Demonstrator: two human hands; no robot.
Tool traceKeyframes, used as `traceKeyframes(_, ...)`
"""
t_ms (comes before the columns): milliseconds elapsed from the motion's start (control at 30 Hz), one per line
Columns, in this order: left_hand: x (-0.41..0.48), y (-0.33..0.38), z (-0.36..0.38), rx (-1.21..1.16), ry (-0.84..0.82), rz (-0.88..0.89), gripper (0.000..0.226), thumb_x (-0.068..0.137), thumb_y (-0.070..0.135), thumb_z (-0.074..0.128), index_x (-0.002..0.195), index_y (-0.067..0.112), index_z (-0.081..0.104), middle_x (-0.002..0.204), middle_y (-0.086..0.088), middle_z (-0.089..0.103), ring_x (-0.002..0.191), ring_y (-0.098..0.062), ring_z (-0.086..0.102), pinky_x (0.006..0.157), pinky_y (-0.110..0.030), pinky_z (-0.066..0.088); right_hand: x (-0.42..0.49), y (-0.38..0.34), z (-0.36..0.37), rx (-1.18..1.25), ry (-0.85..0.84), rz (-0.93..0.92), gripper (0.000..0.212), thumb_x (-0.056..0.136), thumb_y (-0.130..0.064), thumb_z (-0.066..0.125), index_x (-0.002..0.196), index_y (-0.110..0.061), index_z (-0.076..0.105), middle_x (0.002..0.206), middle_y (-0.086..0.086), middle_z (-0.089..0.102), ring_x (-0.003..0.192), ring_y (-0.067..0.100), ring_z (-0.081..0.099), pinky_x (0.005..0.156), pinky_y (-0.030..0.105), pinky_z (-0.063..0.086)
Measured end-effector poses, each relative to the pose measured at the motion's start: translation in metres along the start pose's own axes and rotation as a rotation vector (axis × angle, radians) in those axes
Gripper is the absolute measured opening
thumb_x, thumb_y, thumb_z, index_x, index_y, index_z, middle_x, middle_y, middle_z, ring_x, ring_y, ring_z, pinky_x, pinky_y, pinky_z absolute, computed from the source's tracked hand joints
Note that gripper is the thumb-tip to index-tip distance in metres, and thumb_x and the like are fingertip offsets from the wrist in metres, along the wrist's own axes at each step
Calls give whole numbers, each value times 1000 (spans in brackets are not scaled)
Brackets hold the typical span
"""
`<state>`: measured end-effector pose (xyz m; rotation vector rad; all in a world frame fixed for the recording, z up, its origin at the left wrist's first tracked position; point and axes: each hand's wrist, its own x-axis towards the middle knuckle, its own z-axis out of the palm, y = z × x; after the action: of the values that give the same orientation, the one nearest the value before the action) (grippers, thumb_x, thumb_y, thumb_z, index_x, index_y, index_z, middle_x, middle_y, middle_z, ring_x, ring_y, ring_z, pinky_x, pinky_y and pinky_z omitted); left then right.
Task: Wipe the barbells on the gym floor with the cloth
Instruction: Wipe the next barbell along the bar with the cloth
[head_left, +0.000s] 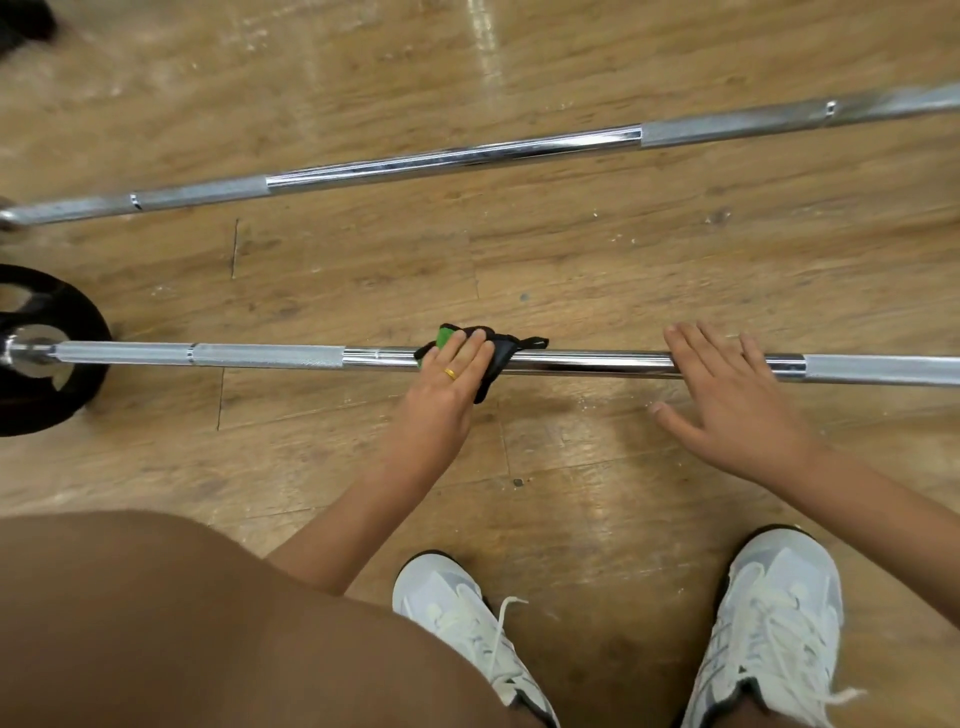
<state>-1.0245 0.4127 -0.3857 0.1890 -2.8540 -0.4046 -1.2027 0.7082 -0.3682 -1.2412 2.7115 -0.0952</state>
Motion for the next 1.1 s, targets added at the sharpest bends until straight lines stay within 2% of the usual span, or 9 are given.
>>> traceKeyframes(67,4,-1,-3,-2,-20,2,71,79,-20,64,145,4,50,150,-12,50,142,-33,42,113,-49,35,0,-1,0,-20,0,-29,86,92,-62,24,160,-10,16,167,9,15,155,23,6,124,48,1)
traceKeyframes(200,7,-13,-15,-31,14,-99,56,87,-15,59,139,4,55,141,-13,57,135,-24,39,106,-49,44,8,-12,1,-76,-13,-207,79,95,-55,26,160,-9,15,167,9,12,155,23,6,124,48,3)
traceKeyframes(300,-2,-19,-21,-54,51,-199,47,93,-7,58,139,4,56,142,-13,58,136,-23,40,105,-49,44,20,-19,4,-23,-31,-172,81,94,-60,22,161,-15,9,168,2,5,155,18,-2,124,45,1)
traceKeyframes(400,-4,-18,-22,-51,42,-274,46,96,-3,57,141,6,55,146,-11,55,141,-31,42,106,-54,45,26,-18,6,-12,-50,-181,84,93,-63,23,161,-19,3,168,0,6,155,18,-3,124,46,9)
traceKeyframes(533,1,-5,-18,-20,15,-194,53,90,-11,60,141,3,54,147,-12,54,140,-36,42,103,-55,47,30,-15,3,-54,-69,-185,87,92,-61,28,162,-16,4,168,4,11,156,23,4,122,50,18)
traceKeyframes(700,10,-16,-18,-4,-2,-110,56,88,-16,57,141,3,54,143,-12,57,139,-33,44,111,-52,37,37,-12,1,-61,-90,-184,88,89,-60,31,161,-14,9,167,6,16,155,24,10,120,49,21)
traceKeyframes(867,23,-39,-23,-14,-43,-145,47,94,-8,49,138,9,53,137,-8,57,128,-31,48,106,-54,43,51,-7,-2,-24,-95,-194,88,86,-59,31,161,-16,10,167,3,17,154,22,10,120,47,20)
traceKeyframes(1033,23,-53,-29,-6,-3,-302,45,99,-5,49,142,7,52,144,-11,54,141,-33,41,101,-51,47,65,-2,-8,9,-98,-202,94,81,-65,23,161,-17,6,167,3,13,154,20,6,120,39,9)
traceKeyframes(1100,31,-49,-28,3,-33,-293,47,99,-4,49,144,7,51,145,-11,53,141,-35,41,103,-53,48,69,-3,-10,17,-99,-208,96,80,-67,22,161,-16,6,167,4,13,154,20,6,121,39,10)
